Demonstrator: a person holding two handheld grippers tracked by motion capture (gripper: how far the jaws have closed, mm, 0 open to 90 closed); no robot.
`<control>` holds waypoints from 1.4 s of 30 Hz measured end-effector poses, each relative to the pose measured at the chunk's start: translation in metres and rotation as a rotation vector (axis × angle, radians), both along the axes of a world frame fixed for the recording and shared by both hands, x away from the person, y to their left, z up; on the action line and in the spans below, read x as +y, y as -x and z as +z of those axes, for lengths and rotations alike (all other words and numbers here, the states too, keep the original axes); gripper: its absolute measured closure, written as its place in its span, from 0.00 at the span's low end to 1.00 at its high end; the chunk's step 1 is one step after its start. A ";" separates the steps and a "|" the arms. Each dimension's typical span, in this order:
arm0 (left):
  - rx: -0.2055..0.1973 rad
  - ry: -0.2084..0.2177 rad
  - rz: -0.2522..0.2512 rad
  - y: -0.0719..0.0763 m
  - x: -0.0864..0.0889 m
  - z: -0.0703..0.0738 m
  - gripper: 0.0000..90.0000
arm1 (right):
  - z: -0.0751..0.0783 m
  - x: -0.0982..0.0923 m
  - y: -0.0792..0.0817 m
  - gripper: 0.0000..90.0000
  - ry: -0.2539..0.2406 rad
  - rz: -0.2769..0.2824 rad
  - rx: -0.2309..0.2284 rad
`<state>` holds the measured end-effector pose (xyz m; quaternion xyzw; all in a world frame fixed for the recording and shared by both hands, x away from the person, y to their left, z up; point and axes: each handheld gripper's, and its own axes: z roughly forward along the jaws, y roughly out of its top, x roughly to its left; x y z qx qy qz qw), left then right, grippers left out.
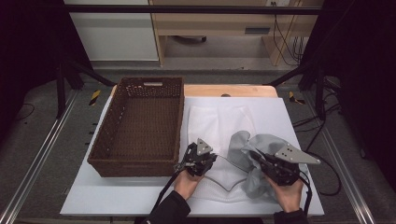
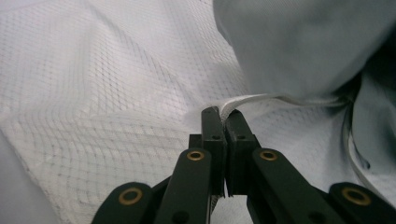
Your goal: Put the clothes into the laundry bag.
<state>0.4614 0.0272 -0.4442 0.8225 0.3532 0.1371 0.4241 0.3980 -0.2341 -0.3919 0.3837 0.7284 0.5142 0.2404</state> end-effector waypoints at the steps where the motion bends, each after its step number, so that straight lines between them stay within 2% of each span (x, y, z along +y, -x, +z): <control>1: 0.000 0.000 0.000 0.000 0.000 0.000 0.97 | 0.000 0.000 0.000 0.96 0.000 0.000 0.000; 2: 0.000 0.004 0.003 -0.001 0.000 0.002 0.97 | -0.003 0.003 0.006 0.96 -0.015 0.043 0.004; 3: 0.003 0.008 0.007 -0.002 -0.001 0.004 0.97 | -0.003 0.003 0.006 0.96 -0.015 0.043 0.004; 5: 0.008 0.025 0.019 -0.004 -0.003 0.009 0.97 | -0.007 0.009 0.010 0.96 -0.027 0.088 0.019; 6: 0.004 0.033 0.025 -0.005 -0.005 0.014 0.97 | -0.014 0.018 0.012 0.96 -0.025 0.127 0.037; 7: 0.004 0.033 0.025 -0.005 -0.005 0.014 0.97 | -0.014 0.018 0.012 0.96 -0.025 0.127 0.037; 8: -0.003 0.037 0.026 -0.005 -0.006 0.018 0.97 | -0.019 0.023 0.012 0.96 -0.017 0.147 0.056; 9: -0.009 0.055 0.025 -0.004 -0.008 0.024 0.97 | -0.029 0.035 0.011 0.96 0.011 0.168 0.075; 10: -0.009 0.055 0.025 -0.004 -0.008 0.024 0.97 | -0.029 0.035 0.011 0.96 0.011 0.168 0.075; 11: -0.022 0.062 0.016 -0.003 -0.011 0.030 0.97 | -0.041 0.046 0.005 0.96 0.040 0.183 0.110; 13: -0.032 0.074 0.010 -0.001 -0.013 0.034 0.97 | -0.047 0.051 0.002 0.96 0.051 0.186 0.125; 14: -0.038 0.072 0.000 0.001 -0.013 0.036 0.98 | -0.054 0.057 -0.004 0.96 0.060 0.178 0.145; 15: -0.054 0.084 -0.010 0.005 -0.015 0.039 0.98 | -0.064 0.065 -0.012 0.96 0.097 0.157 0.166; 16: -0.054 0.084 -0.010 0.005 -0.015 0.039 0.98 | -0.064 0.065 -0.012 0.96 0.097 0.157 0.166; 17: -0.061 0.078 -0.017 0.008 -0.015 0.039 0.98 | -0.075 0.072 -0.022 0.96 0.145 0.126 0.179; 19: -0.060 0.067 -0.025 0.009 -0.015 0.038 0.98 | -0.086 0.078 -0.031 0.95 0.206 0.073 0.205; 21: -0.058 0.059 -0.026 0.009 -0.014 0.034 0.98 | -0.093 0.082 -0.038 0.94 0.232 0.024 0.243; 22: -0.057 0.060 -0.025 0.009 -0.013 0.033 0.98 | -0.093 0.081 -0.040 0.92 0.225 0.027 0.253; 24: -0.057 0.059 -0.025 0.009 -0.012 0.031 0.98 | -0.091 0.081 -0.040 0.80 0.216 0.048 0.279; 26: -0.057 0.058 -0.020 0.009 -0.007 0.029 0.98 | -0.087 0.079 -0.035 0.69 0.215 0.079 0.276; 27: -0.057 0.058 -0.020 0.009 -0.007 0.029 0.98 | -0.087 0.079 -0.035 0.69 0.215 0.079 0.276; 28: -0.056 0.058 -0.017 0.010 -0.004 0.028 0.98 | -0.079 0.074 -0.027 0.63 0.196 0.101 0.255; 30: -0.057 0.056 -0.015 0.010 -0.002 0.028 0.98 | -0.073 0.071 -0.023 0.60 0.179 0.107 0.240; 31: -0.059 0.053 -0.015 0.009 -0.001 0.027 0.98 | -0.060 0.061 -0.015 0.53 0.126 0.099 0.205; 34: -0.053 0.054 -0.012 0.010 0.001 0.025 0.98 | -0.040 0.041 -0.009 0.41 0.095 0.025 0.133; 35: -0.050 0.054 -0.012 0.010 0.001 0.024 0.98 | -0.040 0.041 -0.009 0.41 0.095 0.025 0.133; 36: -0.048 0.052 -0.012 0.010 0.001 0.023 0.97 | -0.035 0.034 -0.009 0.39 0.093 -0.002 0.114; 37: -0.049 0.054 -0.012 0.011 0.001 0.023 0.98 | -0.030 0.026 -0.010 0.35 0.095 -0.047 0.097; 38: -0.051 0.056 -0.014 0.011 0.002 0.023 0.98 | -0.028 0.015 -0.017 0.27 0.122 -0.129 0.086; 39: -0.051 0.056 -0.014 0.011 0.002 0.023 0.98 | -0.028 0.015 -0.017 0.27 0.122 -0.129 0.086; 40: -0.052 0.054 -0.015 0.012 0.001 0.022 0.98 | -0.033 0.009 -0.028 0.24 0.142 -0.179 0.109; 41: -0.057 0.049 -0.015 0.013 0.001 0.022 0.98 | -0.040 0.008 -0.035 0.22 0.154 -0.196 0.149; 42: -0.057 0.049 -0.015 0.013 0.001 0.022 0.98 | -0.040 0.008 -0.035 0.22 0.154 -0.196 0.149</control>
